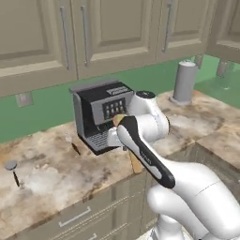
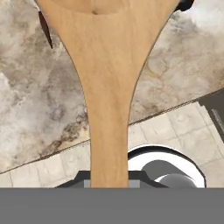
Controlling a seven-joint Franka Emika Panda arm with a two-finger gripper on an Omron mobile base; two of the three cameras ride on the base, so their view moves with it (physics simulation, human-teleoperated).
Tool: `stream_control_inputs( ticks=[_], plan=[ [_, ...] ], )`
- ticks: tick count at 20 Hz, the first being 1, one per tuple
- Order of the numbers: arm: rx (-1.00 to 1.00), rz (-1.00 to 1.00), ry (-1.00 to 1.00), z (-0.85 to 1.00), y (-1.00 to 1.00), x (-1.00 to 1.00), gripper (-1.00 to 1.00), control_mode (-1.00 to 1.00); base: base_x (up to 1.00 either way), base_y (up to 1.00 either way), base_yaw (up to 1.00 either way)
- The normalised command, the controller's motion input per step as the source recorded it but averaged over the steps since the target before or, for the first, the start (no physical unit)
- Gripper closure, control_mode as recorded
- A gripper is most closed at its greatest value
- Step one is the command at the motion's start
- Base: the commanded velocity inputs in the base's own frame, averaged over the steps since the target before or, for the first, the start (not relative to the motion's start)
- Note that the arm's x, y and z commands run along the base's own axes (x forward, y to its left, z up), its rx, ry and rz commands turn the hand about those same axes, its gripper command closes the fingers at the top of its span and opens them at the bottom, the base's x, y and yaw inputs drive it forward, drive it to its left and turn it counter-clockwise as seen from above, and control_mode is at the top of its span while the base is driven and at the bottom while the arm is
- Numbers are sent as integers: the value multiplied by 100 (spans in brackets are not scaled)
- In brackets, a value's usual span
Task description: Organize the utensils by type. Pick up the wooden spoons from the counter and place them in the open cabinet. Then pick up the metallic utensils from the counter and place them in the open drawer.
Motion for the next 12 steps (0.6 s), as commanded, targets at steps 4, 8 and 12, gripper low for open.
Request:
stream_control_inputs(
  ticks=[4,8,12],
  plan=[
    [0,0,0,0,0,0,100,100,0,2,-100],
    [0,0,0,0,0,0,100,100,-4,0,-97],
    [0,0,0,0,0,0,100,100,-6,0,-95]
  ],
)
